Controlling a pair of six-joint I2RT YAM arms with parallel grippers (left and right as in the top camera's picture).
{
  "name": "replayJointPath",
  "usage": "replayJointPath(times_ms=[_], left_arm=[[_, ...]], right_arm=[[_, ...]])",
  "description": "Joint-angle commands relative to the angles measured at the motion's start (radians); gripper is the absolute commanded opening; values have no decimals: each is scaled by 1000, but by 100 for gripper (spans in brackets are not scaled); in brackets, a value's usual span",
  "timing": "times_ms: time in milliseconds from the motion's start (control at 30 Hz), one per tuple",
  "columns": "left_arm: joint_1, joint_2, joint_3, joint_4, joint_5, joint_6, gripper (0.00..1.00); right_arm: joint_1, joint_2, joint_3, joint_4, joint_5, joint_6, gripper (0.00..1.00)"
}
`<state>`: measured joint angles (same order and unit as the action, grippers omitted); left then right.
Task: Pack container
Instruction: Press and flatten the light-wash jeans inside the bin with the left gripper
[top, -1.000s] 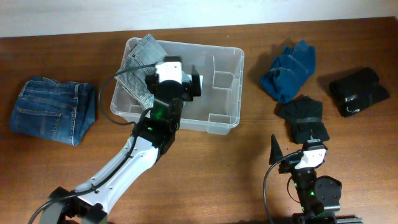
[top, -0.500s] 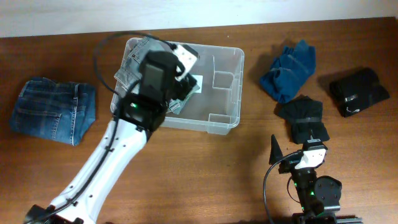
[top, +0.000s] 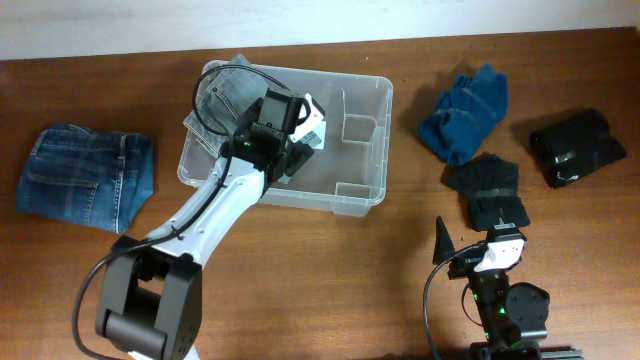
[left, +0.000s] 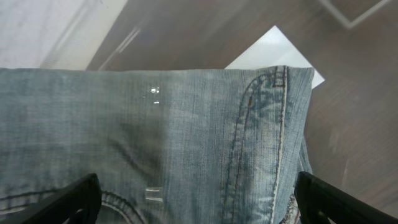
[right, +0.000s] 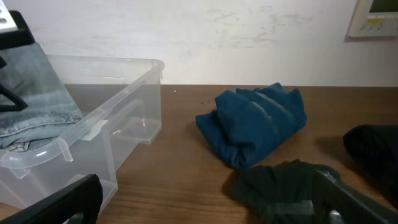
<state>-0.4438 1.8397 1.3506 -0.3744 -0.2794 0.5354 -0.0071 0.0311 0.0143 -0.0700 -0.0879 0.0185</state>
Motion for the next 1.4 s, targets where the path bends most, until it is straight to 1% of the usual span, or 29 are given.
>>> replayJointPath(times_ms=[0,233,467,567,667,700,800,833,900,967,1000,1033,1100,1233,1333,1367], left_arm=[[-3,33,11,-6,-5,19,98],[-18,47,11,-84,4,19,97],[-18,119,12,-76,22,19,97],[-18,164,13,-33,19,18,97],[-18,201,13,31,-32,-8,96],[-18,204,13,55,-60,-27,96],[-18,206,13,109,-90,-30,89],[-18,206,13,121,-94,-30,83],[-18,206,13,140,-96,-30,62],[-18,206,13,143,-96,-30,31],[-18,206,14,143,-96,-30,25],[-18,206,14,143,-96,-31,12],[-18,206,20,142,-115,-77,7],[-18,206,56,111,-114,-161,3],[-18,206,112,50,-114,-260,1],[-18,206,142,16,-113,-312,1]], right_arm=[[-7,-5,-9,0,5,-4,98],[-7,-5,-9,0,5,-4,99],[-7,-5,-9,0,5,-4,98],[-7,-5,-9,0,5,-4,98],[-7,-5,-9,0,5,-4,98],[-7,-5,-9,0,5,-4,98],[-7,-5,-9,0,5,-4,98],[-7,-5,-9,0,5,-4,98],[-7,-5,-9,0,5,-4,98],[-7,-5,-9,0,5,-4,98],[-7,-5,-9,0,5,-4,98],[-7,-5,-9,0,5,-4,98],[-7,-5,-9,0,5,-4,98],[-7,-5,-9,0,5,-4,99],[-7,-5,-9,0,5,-4,98],[-7,-5,-9,0,5,-4,98]])
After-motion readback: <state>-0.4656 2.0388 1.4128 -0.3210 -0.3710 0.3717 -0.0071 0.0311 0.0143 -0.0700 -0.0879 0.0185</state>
